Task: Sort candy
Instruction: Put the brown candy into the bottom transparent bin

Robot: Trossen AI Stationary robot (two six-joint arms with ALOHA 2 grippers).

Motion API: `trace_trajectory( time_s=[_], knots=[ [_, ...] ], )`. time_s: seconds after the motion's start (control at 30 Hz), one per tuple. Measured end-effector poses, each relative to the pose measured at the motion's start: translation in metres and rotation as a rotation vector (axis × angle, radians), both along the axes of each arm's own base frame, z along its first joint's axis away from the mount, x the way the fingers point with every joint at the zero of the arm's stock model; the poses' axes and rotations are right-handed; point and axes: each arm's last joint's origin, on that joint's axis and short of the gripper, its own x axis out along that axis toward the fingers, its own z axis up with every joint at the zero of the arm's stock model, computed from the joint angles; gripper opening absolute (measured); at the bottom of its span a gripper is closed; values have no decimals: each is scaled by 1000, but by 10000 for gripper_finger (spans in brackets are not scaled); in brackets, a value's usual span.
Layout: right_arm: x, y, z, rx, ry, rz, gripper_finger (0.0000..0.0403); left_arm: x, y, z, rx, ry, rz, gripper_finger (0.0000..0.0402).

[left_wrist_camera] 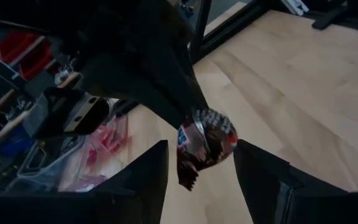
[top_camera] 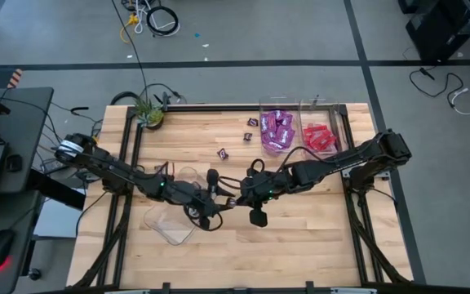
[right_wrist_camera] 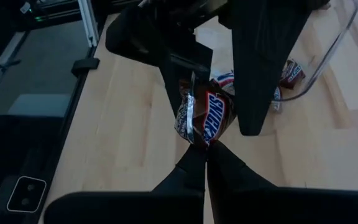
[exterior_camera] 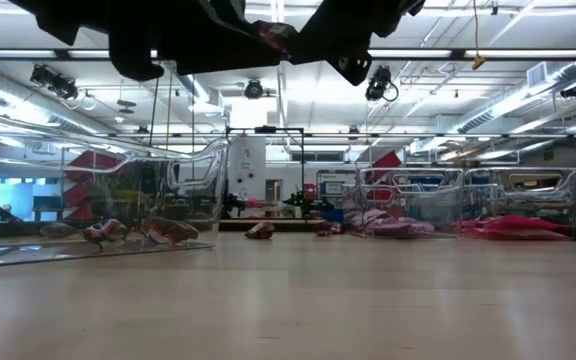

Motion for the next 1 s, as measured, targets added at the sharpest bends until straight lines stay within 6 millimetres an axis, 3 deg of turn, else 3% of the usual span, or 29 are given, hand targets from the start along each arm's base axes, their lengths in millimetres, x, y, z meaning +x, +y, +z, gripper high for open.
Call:
trace_trajectory(
  time_s=[0.37,0.67,1.0],
  knots=[
    [0,0,0,7,3,-5,11,-1,-5,0,17,7,-14,94],
    [-2,-1,2,-38,-3,-6,69,-2,-8,6,30,39,1,61],
    [-43,-15,45,-177,-24,-104,162,-16,-12,44,-23,244,82,57]
  ],
)
